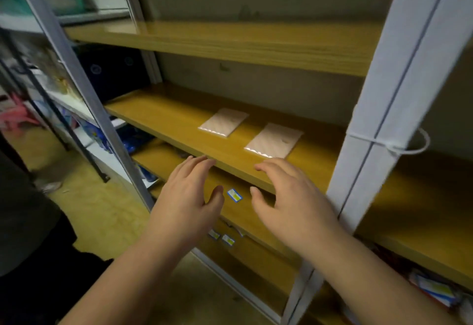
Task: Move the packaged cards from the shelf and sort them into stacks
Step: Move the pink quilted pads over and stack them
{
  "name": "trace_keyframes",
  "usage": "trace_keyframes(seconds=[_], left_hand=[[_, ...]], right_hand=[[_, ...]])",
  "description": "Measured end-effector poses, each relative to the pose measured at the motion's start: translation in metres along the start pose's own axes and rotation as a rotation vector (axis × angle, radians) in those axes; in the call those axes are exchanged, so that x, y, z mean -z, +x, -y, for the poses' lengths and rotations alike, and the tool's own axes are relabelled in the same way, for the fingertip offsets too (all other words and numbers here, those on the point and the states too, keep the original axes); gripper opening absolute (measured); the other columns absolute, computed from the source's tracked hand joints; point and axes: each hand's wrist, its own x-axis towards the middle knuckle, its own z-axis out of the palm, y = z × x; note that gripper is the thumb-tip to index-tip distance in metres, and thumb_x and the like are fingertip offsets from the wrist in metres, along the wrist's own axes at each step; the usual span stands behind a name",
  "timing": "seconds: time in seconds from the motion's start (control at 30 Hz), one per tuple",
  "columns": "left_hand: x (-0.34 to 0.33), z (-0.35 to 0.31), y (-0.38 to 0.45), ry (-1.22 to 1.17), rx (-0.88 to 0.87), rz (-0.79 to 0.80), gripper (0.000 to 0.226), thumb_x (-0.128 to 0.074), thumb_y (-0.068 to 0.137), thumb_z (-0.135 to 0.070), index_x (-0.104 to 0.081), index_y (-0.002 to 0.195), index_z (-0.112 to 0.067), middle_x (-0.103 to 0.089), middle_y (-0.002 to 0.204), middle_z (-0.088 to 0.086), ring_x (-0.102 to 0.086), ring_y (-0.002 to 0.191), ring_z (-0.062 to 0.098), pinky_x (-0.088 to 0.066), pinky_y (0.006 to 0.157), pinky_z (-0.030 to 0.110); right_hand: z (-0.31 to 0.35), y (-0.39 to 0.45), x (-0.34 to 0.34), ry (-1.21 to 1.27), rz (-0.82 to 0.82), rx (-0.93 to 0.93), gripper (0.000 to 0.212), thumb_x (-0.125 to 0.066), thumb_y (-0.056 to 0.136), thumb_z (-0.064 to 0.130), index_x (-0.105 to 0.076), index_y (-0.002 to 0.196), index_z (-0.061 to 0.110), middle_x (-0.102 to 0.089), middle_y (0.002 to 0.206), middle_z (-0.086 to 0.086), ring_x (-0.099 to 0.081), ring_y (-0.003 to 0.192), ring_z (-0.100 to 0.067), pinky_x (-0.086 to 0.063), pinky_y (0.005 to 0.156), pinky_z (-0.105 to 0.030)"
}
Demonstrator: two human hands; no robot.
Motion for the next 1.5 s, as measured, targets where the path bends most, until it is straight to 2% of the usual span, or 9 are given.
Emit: trace_keyframes(seconds=[0.37,0.5,0.77,0.93,1.03,1.17,1.27,1.4,1.5], left_hand=[[-0.043,0.075,0.113,-0.107,-0.095,0.084,0.061,-0.056,0.093,-0.043,-0.039,0.150,-0.030,-0.042,0.154,-0.010,-0.033,0.140,0.007,-0.027,0.106,0.023],[-0.058,0.096,0.159,-0.150,-0.095,0.116,0.073,-0.050,0.092,-0.058,-0.023,0.155,-0.030,-0.028,0.163,-0.001,-0.031,0.145,0.021,-0.037,0.110,0.038],[-0.101,0.118,0.270,0.315,0.046,0.410,0.105,-0.017,0.079,-0.089,-0.018,0.157,-0.020,-0.033,0.158,0.021,-0.031,0.143,0.041,-0.027,0.112,0.049],[-0.117,0.113,0.292,0.329,-0.007,0.454,0.105,-0.029,0.080,-0.085,-0.017,0.156,-0.014,-0.039,0.150,0.026,-0.039,0.134,0.043,-0.034,0.105,0.044],[-0.117,0.116,0.296,0.251,-0.053,0.430,0.104,-0.041,0.080,-0.082,-0.015,0.156,-0.015,-0.042,0.148,0.025,-0.041,0.133,0.042,-0.036,0.105,0.044],[-0.112,0.127,0.302,0.079,-0.042,0.388,0.111,-0.064,0.064,-0.083,-0.035,0.143,-0.012,-0.046,0.137,0.023,-0.047,0.126,0.043,-0.040,0.102,0.043],[-0.110,0.133,0.306,-0.143,-0.020,0.356,0.107,-0.081,0.061,-0.067,-0.038,0.142,-0.012,-0.044,0.134,0.022,-0.051,0.119,0.044,-0.045,0.095,0.041],[-0.114,0.141,0.307,-0.471,0.065,0.376,0.086,-0.086,0.073,-0.038,-0.042,0.143,-0.014,-0.056,0.132,0.014,-0.058,0.116,0.035,-0.049,0.089,0.036],[-0.111,0.150,0.298,-0.863,0.191,0.429,0.045,-0.085,0.078,-0.022,-0.058,0.114,-0.016,-0.072,0.108,0.005,-0.071,0.090,0.021,-0.052,0.064,0.022]], right_hand=[[-0.009,0.078,-0.049,-0.053,-0.024,-0.167,0.041,-0.056,0.091,0.040,-0.055,0.131,0.028,-0.053,0.130,0.014,-0.046,0.121,-0.005,-0.042,0.101,-0.024],[-0.006,0.093,-0.061,-0.082,-0.060,-0.276,0.039,-0.057,0.091,0.038,-0.056,0.129,0.029,-0.053,0.129,0.015,-0.046,0.121,-0.005,-0.038,0.102,-0.022],[0.003,0.118,-0.085,-0.166,-0.125,-0.433,0.043,-0.056,0.092,0.038,-0.055,0.133,0.028,-0.052,0.134,0.014,-0.045,0.127,-0.007,-0.040,0.108,-0.031],[0.010,0.130,-0.100,-0.182,-0.151,-0.492,0.045,-0.057,0.091,0.038,-0.055,0.135,0.027,-0.053,0.134,0.014,-0.045,0.128,-0.007,-0.040,0.109,-0.033],[0.012,0.137,-0.106,-0.204,-0.155,-0.510,0.048,-0.052,0.091,0.044,-0.052,0.137,0.030,-0.051,0.136,0.016,-0.042,0.128,-0.003,-0.040,0.108,-0.030],[0.013,0.136,-0.112,-0.229,-0.161,-0.550,0.049,-0.050,0.091,0.046,-0.050,0.138,0.033,-0.049,0.136,0.018,-0.040,0.128,-0.002,-0.036,0.106,-0.025],[0.013,0.133,-0.111,-0.243,-0.164,-0.601,0.049,-0.052,0.092,0.045,-0.049,0.139,0.033,-0.049,0.137,0.017,-0.038,0.130,-0.003,-0.034,0.107,-0.027],[0.009,0.134,-0.105,-0.410,-0.095,-0.762,0.058,-0.049,0.092,0.053,-0.041,0.143,0.026,-0.051,0.136,0.004,-0.044,0.127,-0.015,-0.040,0.105,-0.033],[0.001,0.140,-0.098,-0.590,0.076,-0.952,0.079,-0.037,0.091,0.070,-0.031,0.148,0.016,-0.052,0.137,-0.011,-0.048,0.125,-0.027,-0.043,0.104,-0.040]])
